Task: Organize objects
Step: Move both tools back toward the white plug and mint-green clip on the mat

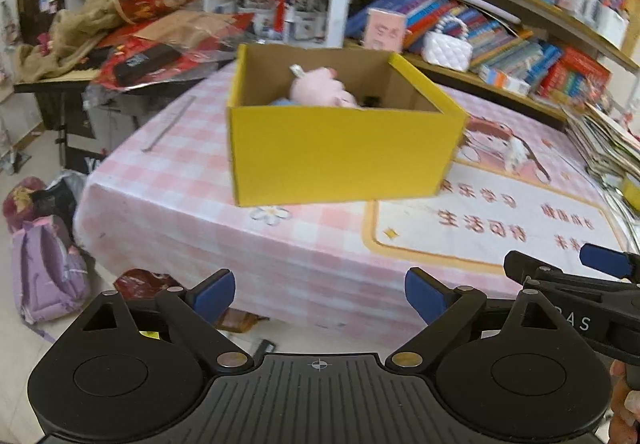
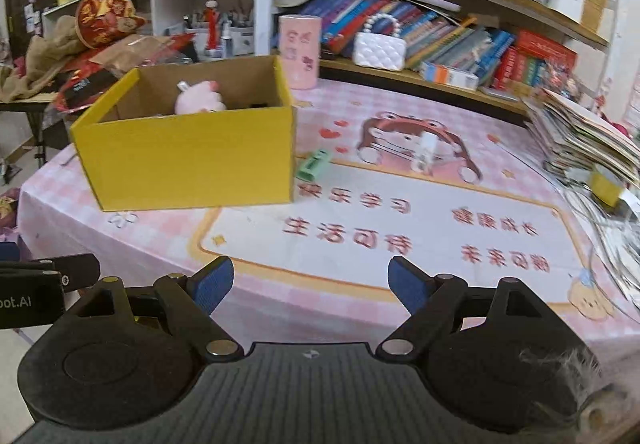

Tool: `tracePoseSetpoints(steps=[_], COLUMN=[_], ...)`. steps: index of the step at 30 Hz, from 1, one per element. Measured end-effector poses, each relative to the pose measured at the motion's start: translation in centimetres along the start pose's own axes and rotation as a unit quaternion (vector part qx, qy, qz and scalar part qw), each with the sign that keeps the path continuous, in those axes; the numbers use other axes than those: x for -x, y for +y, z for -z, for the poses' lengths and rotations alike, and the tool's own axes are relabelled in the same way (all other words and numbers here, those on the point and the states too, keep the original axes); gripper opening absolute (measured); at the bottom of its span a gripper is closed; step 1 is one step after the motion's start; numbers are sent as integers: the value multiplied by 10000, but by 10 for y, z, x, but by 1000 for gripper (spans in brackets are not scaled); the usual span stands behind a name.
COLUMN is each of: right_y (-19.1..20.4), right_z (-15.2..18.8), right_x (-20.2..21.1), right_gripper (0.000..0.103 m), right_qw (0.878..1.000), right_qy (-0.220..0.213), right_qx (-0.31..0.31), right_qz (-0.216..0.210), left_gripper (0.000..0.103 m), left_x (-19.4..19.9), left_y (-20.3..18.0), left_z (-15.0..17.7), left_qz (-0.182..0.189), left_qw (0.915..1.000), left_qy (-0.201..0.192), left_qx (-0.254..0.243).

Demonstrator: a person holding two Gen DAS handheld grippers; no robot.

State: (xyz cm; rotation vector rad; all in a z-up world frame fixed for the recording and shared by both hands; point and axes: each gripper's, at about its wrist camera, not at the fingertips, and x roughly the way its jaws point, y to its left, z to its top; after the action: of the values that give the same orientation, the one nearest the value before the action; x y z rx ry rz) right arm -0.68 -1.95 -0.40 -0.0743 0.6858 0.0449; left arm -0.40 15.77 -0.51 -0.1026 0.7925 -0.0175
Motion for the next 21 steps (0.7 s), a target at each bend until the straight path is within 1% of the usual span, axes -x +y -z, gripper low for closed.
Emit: tracePoseSetpoints(steps=[5, 13, 17, 21], right_y=[-22, -62, -79, -93], right_z=[8, 19, 21, 20], right_x=[8, 18, 19, 15], right_gripper=[85, 87, 87, 87], right_qw=[9991, 9934, 9898, 9878], right_qy=[38, 67, 96, 132], right_qx=[-254, -698, -883, -957], right_qz=[323, 907, 1117, 1224], left_gripper=[94, 94, 94, 94], left_x=[-2, -12, -19, -27], left_y=[-26, -69, -89, -103], left_z=[-1, -7, -10, -14], left_qz=[350, 839, 1022, 1101], left_qw=[9986, 9926, 9889, 9872], left_qy=[5, 28, 48, 87], left_qx=[-387, -876, -1081, -1147])
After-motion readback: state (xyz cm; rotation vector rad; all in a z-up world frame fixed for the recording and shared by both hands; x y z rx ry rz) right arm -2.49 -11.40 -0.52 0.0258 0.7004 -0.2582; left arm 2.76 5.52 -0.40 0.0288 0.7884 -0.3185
